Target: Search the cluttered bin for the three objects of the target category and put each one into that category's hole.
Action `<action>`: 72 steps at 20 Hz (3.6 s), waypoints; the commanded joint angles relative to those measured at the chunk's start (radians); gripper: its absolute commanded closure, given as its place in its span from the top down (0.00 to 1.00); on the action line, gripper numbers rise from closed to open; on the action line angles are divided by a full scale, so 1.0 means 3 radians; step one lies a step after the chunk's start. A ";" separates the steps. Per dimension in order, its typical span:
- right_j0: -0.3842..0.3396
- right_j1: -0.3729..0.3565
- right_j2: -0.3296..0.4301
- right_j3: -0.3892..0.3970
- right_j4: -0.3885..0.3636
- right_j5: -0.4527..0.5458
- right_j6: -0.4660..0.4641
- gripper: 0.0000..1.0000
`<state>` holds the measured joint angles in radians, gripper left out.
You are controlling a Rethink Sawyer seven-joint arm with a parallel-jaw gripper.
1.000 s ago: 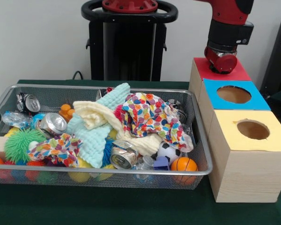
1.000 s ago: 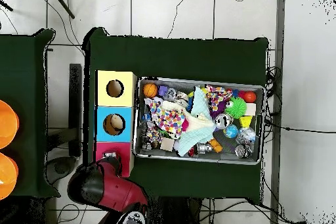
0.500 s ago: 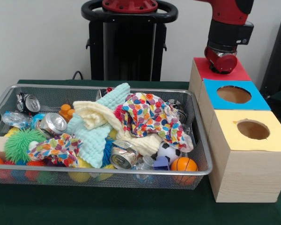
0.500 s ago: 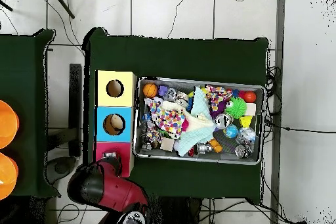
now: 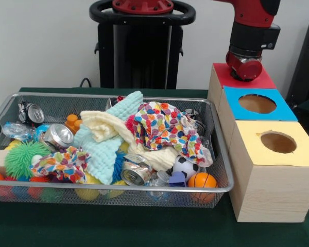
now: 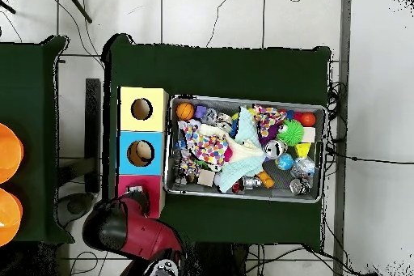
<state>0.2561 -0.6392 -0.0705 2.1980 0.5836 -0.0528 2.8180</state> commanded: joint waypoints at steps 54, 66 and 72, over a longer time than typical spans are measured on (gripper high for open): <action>0.0120 -0.0135 -0.0052 0.0158 0.0028 0.0419 0.0471 0.00; 0.0186 -0.0036 -0.0066 0.0102 0.0031 0.0350 0.0492 0.00; 0.0175 -0.0081 -0.0058 0.0116 0.0060 0.0407 0.0509 1.00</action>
<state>0.3222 -0.7106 -0.1447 2.2007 0.5842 0.0507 2.8182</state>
